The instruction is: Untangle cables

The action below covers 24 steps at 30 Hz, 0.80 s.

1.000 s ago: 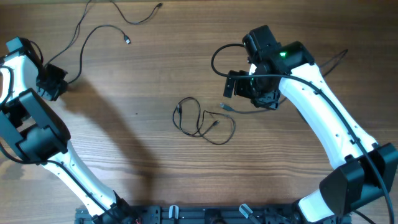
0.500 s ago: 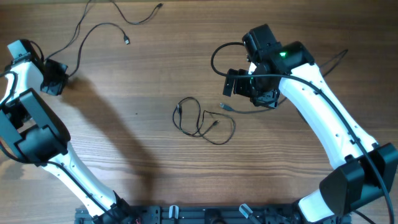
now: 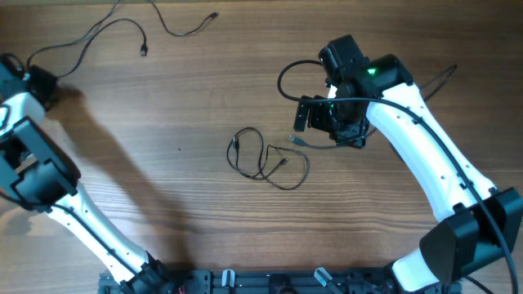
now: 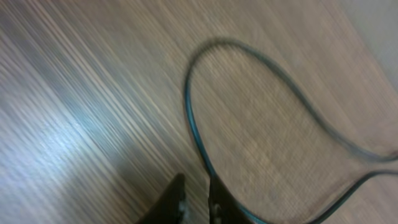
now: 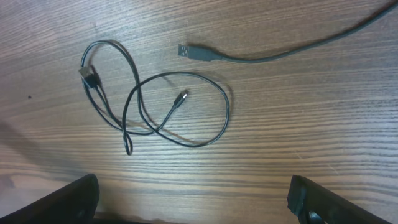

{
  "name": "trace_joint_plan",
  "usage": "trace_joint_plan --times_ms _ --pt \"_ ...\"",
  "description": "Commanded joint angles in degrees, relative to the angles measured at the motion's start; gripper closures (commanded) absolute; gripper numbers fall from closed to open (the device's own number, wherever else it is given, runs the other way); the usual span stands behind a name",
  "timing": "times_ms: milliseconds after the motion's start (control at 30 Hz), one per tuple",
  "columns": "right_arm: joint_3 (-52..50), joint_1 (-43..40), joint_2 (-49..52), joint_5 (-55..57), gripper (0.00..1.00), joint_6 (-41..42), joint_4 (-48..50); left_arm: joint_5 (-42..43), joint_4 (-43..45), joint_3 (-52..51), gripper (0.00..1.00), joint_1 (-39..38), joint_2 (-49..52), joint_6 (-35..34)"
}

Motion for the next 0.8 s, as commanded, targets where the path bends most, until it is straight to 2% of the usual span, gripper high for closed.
trace_joint_plan --times_ms 0,33,67,100,133,200,267,300,367,400,467,533,667,700,733,767 --pt "0.00 0.20 -0.94 -0.55 0.00 0.24 0.11 9.86 -4.61 3.80 0.45 0.81 -7.80 0.50" --pt "0.00 0.20 -0.94 -0.50 0.00 0.24 0.39 15.39 -7.93 3.80 0.42 0.81 -10.23 0.48" --pt "0.00 0.20 -0.94 -0.52 0.00 0.26 0.79 20.55 -11.34 3.80 0.29 0.66 -11.93 0.46" --pt "0.00 0.17 -0.94 -0.46 0.00 0.22 1.20 25.73 -14.91 3.80 0.11 0.44 -13.09 0.17" --pt "0.00 0.17 -0.94 -0.11 0.00 0.26 1.49 32.09 -19.50 3.80 0.00 -0.07 -13.92 -1.62" --pt "0.00 -0.26 -0.94 1.31 0.00 0.26 1.53 39.93 -31.76 3.72 0.00 -1.95 -14.01 -2.49" --pt "0.00 -0.31 -0.94 2.40 0.00 0.20 1.53 39.91 -42.36 3.10 0.00 -4.63 -14.01 -1.66" --pt "0.00 -0.28 -0.94 4.35 0.00 0.17 1.51 40.13 -49.11 3.10 0.00 -7.37 -14.01 2.69" --pt "0.00 -0.28 -0.94 8.17 0.00 0.13 1.31 41.62 -55.08 3.10 0.00 -11.15 -14.01 10.40" --pt "0.00 -0.31 -0.94 9.51 0.00 0.15 1.09 42.53 -60.96 3.10 0.00 -14.80 -14.01 17.88" --pt "0.00 -0.55 -0.94 9.68 0.00 0.20 0.63 42.21 -65.61 3.10 0.00 -20.76 -14.01 24.39" --pt "0.00 -1.55 -0.94 9.68 0.00 0.24 0.66 37.38 -67.14 3.10 0.00 -26.69 -14.01 24.72" --pt "0.00 -7.23 -0.94 10.12 0.00 0.20 -0.20 21.55 -74.60 3.10 0.01 -41.16 -14.01 24.72" --pt "0.00 -9.20 -0.94 10.80 0.00 -0.04 -0.63 19.69 -75.73 3.10 0.08 -44.65 -14.01 24.72" --pt "0.00 -10.86 -0.94 11.15 0.00 -1.38 -1.14 19.23 -76.06 3.10 0.19 -48.06 -14.01 24.72" --pt "0.00 -11.98 -0.94 11.13 0.00 -2.43 -1.55 18.62 -76.00 3.10 0.22 -51.04 -14.01 24.72"
